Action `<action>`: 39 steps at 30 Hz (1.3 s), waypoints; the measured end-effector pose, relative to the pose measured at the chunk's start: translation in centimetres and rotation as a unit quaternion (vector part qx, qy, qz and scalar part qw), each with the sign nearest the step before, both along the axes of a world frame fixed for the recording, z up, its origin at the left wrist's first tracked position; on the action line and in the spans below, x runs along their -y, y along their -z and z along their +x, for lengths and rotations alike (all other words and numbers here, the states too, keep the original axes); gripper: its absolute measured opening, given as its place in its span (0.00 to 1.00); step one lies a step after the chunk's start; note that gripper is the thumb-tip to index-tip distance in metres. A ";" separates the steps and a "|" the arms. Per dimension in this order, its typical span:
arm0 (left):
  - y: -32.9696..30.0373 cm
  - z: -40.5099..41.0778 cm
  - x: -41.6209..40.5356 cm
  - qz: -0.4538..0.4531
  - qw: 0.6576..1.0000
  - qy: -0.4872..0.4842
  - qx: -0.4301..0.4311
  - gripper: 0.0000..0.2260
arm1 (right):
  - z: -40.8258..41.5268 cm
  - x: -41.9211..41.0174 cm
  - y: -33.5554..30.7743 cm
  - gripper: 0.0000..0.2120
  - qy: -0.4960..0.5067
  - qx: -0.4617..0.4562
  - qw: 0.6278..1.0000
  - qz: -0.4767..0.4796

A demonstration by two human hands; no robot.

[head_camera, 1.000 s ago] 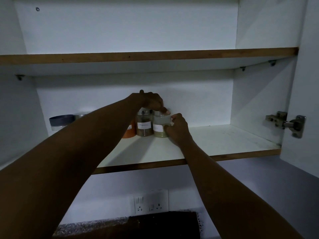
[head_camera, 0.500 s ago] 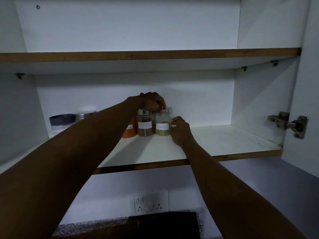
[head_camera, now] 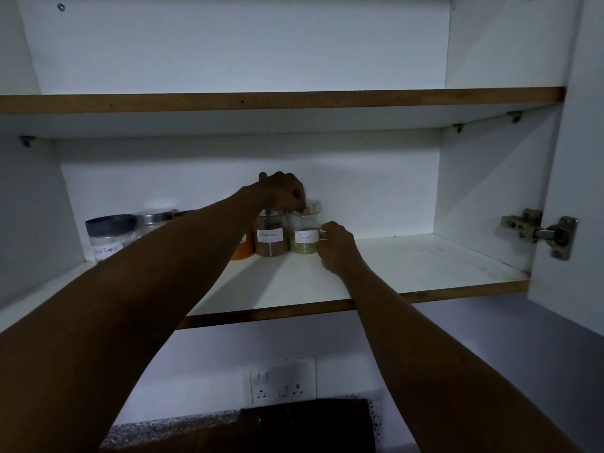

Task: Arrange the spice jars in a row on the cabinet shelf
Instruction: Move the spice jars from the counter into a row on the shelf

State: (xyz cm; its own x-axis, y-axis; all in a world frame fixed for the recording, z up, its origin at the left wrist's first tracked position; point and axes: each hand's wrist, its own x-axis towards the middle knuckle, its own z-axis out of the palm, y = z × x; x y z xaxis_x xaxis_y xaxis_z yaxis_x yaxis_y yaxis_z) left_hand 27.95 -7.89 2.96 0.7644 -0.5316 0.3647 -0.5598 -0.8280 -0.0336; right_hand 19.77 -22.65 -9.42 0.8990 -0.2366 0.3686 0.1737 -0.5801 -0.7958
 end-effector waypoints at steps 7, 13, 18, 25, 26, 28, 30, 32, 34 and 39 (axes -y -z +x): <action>0.0 -0.7 0.1 0.013 1.000 -0.013 0.007 0.14 | -0.1 0.0 0.5 0.16 0.018 0.051 0.998 -0.026; 0.5 -1.6 -0.1 0.012 0.999 -0.034 0.009 0.23 | -0.7 -0.4 0.2 0.15 0.042 0.013 0.999 0.013; 2.5 -5.8 -1.3 -0.061 0.996 0.033 0.063 0.22 | -2.4 -0.9 -0.5 0.17 0.097 0.080 0.992 0.032; 8.7 -16.2 -6.3 -0.129 0.978 0.138 0.088 0.15 | -8.9 -6.4 0.9 0.23 0.091 0.061 0.988 -0.105; 9.8 -17.5 -7.3 -0.149 0.974 0.149 0.084 0.13 | -10.0 -7.8 1.7 0.22 0.077 0.096 0.985 -0.123; 12.3 -20.1 -9.6 -0.217 0.961 0.140 0.096 0.08 | -12.4 -11.2 3.9 0.21 0.022 0.187 0.972 -0.139; 15.4 -22.4 -12.2 -0.283 0.941 0.112 0.148 0.03 | -14.4 -14.6 6.6 0.17 -0.041 0.282 0.951 -0.118; 19.0 -24.0 -14.6 -0.325 0.920 0.092 0.199 0.02 | -15.6 -17.7 9.8 0.10 -0.065 0.354 0.929 -0.087; 23.4 -25.1 -17.1 -0.348 0.909 0.070 0.220 0.03 | -15.9 -20.3 13.7 0.08 -0.101 0.346 0.931 -0.061; 36.1 -26.5 -23.4 -0.344 0.936 -0.065 0.035 0.02 | -16.6 -25.8 25.7 0.13 -0.234 0.041 0.969 -0.069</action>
